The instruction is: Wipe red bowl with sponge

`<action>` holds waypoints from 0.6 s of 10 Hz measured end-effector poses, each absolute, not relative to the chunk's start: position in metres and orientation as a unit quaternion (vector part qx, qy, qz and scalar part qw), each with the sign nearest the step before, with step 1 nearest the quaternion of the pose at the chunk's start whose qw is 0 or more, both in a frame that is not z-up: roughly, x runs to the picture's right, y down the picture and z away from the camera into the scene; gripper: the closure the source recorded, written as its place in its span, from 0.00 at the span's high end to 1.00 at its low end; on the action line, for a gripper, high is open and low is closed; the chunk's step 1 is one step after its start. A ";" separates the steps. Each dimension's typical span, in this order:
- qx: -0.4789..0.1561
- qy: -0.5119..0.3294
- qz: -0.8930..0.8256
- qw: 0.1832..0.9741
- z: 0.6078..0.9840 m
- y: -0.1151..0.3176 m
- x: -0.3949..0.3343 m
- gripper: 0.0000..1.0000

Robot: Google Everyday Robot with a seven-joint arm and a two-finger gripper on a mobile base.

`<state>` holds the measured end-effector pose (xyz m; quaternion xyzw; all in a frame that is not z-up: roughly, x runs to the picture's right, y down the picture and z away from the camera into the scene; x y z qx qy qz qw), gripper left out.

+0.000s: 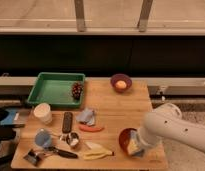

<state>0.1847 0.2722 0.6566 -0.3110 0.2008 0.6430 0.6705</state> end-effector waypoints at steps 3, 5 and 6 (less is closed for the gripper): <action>-0.309 0.194 0.655 0.662 0.677 0.253 0.191 0.00; -0.312 0.178 0.641 0.678 0.680 0.243 0.160 0.00; -0.317 0.169 0.627 0.692 0.676 0.243 0.137 0.00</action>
